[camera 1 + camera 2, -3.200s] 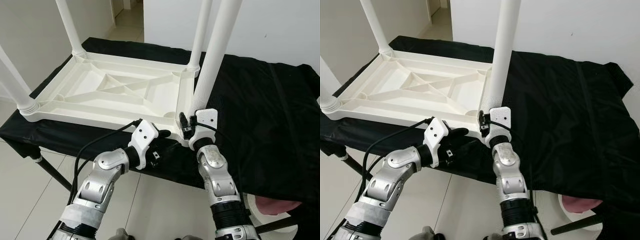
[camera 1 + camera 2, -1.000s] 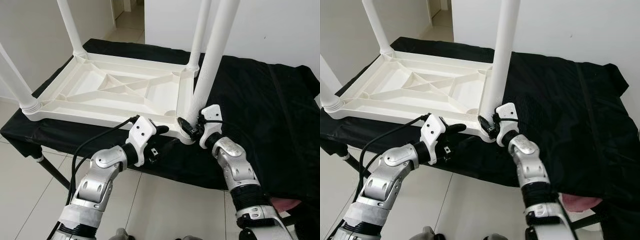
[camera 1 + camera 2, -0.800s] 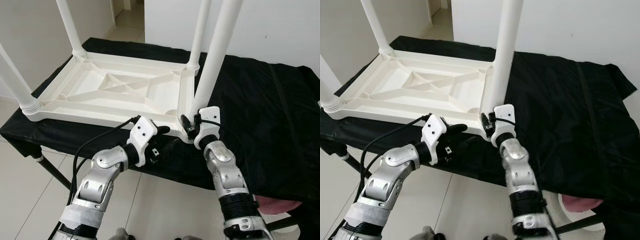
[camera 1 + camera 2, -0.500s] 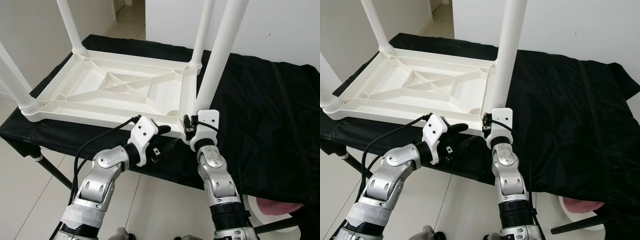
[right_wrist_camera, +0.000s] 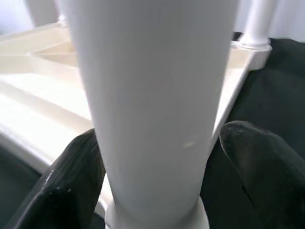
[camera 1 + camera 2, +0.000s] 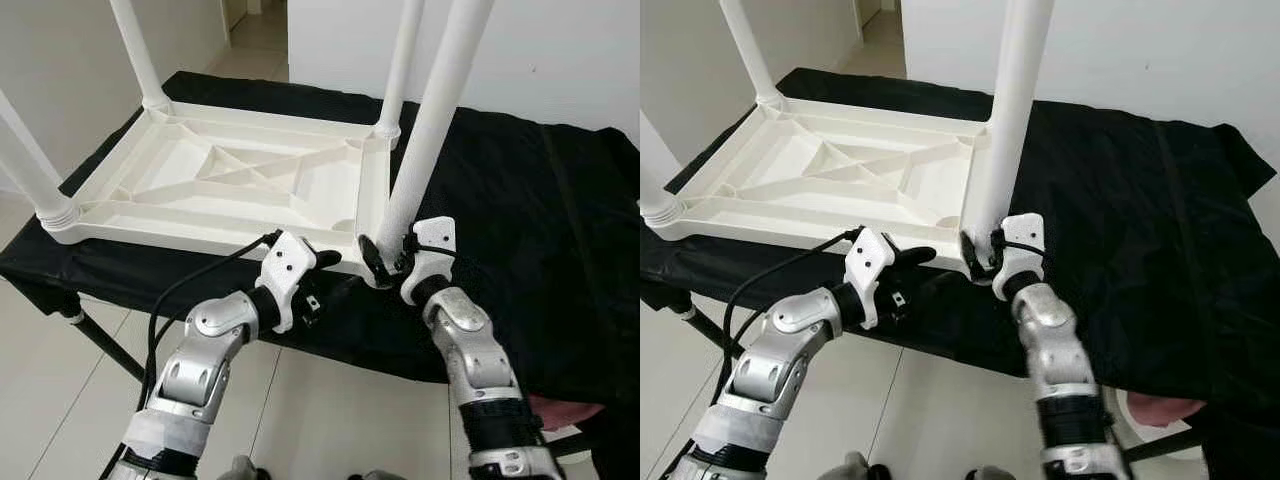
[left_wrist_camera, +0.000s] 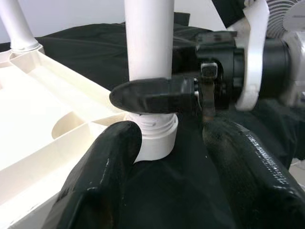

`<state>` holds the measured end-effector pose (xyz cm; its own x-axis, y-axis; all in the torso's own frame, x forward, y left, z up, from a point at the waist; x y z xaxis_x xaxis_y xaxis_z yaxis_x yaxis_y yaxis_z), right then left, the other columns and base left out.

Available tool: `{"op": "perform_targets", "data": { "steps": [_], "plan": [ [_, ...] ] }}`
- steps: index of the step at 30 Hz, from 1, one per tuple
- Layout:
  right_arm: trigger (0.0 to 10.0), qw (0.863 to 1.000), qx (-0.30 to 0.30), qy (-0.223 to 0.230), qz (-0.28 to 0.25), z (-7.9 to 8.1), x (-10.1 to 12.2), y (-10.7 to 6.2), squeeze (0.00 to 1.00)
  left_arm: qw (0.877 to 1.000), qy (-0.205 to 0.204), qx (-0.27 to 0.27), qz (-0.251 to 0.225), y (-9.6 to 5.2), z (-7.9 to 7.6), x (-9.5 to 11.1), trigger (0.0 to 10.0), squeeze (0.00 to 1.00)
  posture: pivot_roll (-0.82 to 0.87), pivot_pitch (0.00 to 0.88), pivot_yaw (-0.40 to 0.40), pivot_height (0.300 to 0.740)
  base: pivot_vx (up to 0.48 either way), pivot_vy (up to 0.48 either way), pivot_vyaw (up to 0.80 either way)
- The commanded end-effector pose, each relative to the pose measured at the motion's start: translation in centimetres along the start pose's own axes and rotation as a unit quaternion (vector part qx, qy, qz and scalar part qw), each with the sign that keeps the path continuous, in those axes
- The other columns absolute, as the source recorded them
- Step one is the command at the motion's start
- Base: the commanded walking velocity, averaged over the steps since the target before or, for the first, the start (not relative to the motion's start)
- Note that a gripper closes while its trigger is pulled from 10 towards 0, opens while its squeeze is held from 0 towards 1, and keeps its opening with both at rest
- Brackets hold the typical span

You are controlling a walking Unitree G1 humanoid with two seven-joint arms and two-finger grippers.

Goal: Building children table

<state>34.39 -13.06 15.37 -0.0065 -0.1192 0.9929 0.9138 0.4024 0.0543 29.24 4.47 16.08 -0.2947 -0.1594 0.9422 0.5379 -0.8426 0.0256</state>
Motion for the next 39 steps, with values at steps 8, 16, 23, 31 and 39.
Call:
{"op": "perform_targets", "data": {
  "steps": [8,16,23,31,39],
  "plan": [
    [10.0,0.993,0.112,-0.029,0.034,0.6,-0.6,0.7,0.00,0.999,0.008,0.047,0.014,-0.1,1.0,0.0,10.0,0.00,-0.10,0.043,0.017,0.740,0.000,0.000,0.00],
    [10.0,0.976,0.191,-0.065,0.079,1.5,-1.9,2.6,0.00,0.999,0.011,0.048,0.010,0.1,1.3,0.3,10.0,0.00,-0.10,0.040,0.027,0.740,0.000,0.000,0.00],
    [0.0,0.970,0.210,-0.058,0.108,1.6,-3.1,2.8,0.00,0.999,0.012,0.048,0.007,0.2,1.3,0.5,10.0,0.00,-0.09,0.036,0.027,0.740,0.000,0.000,0.00],
    [10.0,0.974,0.197,-0.052,0.095,0.6,-3.0,2.6,0.00,0.999,0.012,0.048,0.007,0.2,1.3,0.6,10.0,0.00,-0.09,0.038,0.028,0.740,0.000,0.000,0.00],
    [10.0,0.995,0.081,-0.037,0.049,-0.7,-1.8,3.1,0.00,0.999,0.011,0.048,0.007,0.1,1.2,0.5,10.0,0.00,-0.09,0.046,0.019,0.740,0.000,0.000,0.00]
  ]
}}
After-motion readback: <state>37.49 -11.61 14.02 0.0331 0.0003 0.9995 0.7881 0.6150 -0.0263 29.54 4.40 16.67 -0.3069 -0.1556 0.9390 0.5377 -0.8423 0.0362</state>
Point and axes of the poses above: a point about 5 cm out from each wrist's last joint towards the gripper, its own y axis pointing out of the wrist towards the gripper, its own x axis along the axis of the wrist's last joint, z = x × y, the point moved 3 cm from there along y, pointing out of the wrist towards the gripper, and after that the axes turned 11 degrees about y, right-handed, at the moved point
